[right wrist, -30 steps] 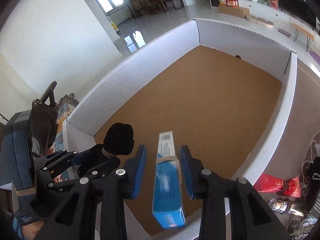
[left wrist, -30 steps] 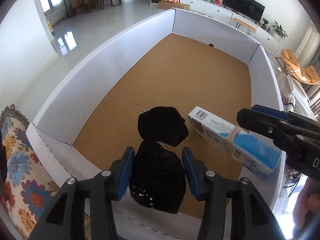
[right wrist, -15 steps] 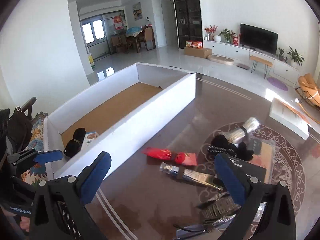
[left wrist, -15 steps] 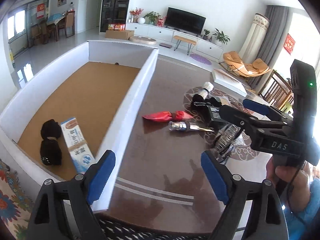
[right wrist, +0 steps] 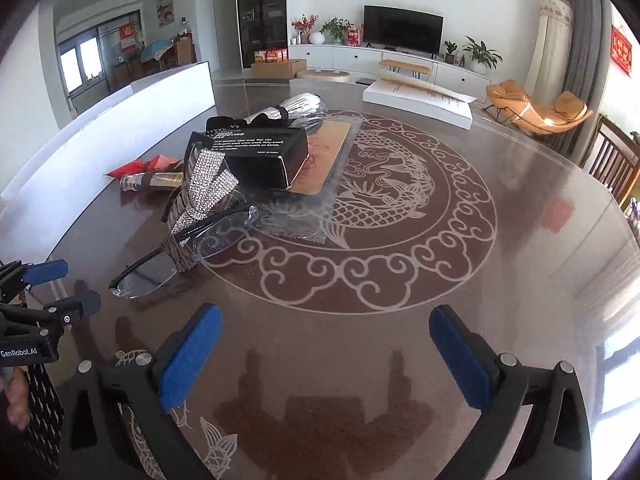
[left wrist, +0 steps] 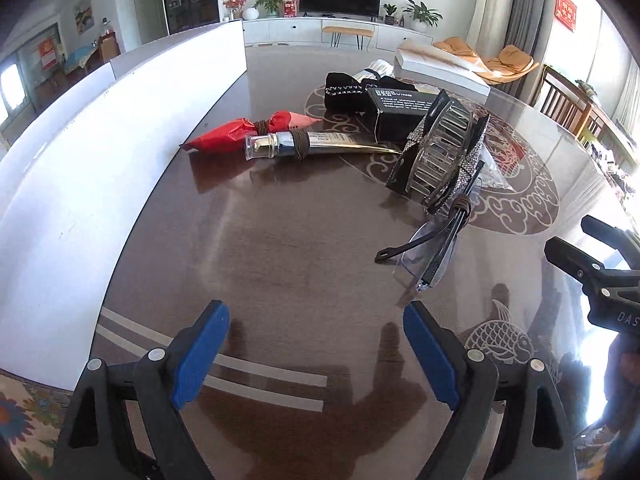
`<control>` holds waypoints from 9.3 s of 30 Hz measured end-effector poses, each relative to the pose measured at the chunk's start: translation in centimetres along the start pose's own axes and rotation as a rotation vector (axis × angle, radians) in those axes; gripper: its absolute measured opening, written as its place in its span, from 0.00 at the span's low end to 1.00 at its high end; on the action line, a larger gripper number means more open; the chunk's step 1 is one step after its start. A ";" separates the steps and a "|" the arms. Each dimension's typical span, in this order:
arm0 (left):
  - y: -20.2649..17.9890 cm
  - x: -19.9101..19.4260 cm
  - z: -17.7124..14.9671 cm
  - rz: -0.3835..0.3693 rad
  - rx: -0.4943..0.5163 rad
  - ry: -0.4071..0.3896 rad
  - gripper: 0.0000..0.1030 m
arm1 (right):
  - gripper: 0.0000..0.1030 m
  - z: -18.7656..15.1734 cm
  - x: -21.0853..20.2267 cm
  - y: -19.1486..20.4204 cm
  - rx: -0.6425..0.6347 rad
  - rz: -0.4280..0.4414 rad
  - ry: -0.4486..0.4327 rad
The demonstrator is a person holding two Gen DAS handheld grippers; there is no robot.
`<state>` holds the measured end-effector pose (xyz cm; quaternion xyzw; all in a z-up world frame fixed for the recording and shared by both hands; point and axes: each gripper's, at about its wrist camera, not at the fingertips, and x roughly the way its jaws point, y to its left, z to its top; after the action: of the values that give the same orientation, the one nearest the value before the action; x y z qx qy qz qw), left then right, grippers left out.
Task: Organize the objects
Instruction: 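Move both open tools back over the table, then grasp the clear eyeglasses by the temple with the right tool, then grasp the rhinestone hair clip with the left tool, then carry clip and eyeglasses into the cardboard enclosure and open both tools, then move both open tools back over the table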
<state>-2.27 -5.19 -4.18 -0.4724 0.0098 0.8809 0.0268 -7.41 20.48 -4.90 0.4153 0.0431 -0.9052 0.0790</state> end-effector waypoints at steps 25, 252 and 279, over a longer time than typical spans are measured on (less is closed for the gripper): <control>1.2 0.7 -0.8 0.014 0.008 -0.014 0.97 | 1.00 -1.5 2.5 0.2 0.043 -0.031 0.089; -0.7 1.0 -1.9 0.003 0.010 -0.079 1.00 | 1.00 -0.4 3.4 1.5 0.093 -0.069 0.092; 1.1 1.4 -1.4 0.040 -0.035 -0.100 1.00 | 1.00 15.9 10.4 5.8 -0.542 0.230 0.207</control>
<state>-1.95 -6.26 -6.13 -0.4279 0.0026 0.9038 0.0013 -24.88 11.38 -2.47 0.4712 0.2437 -0.7988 0.2838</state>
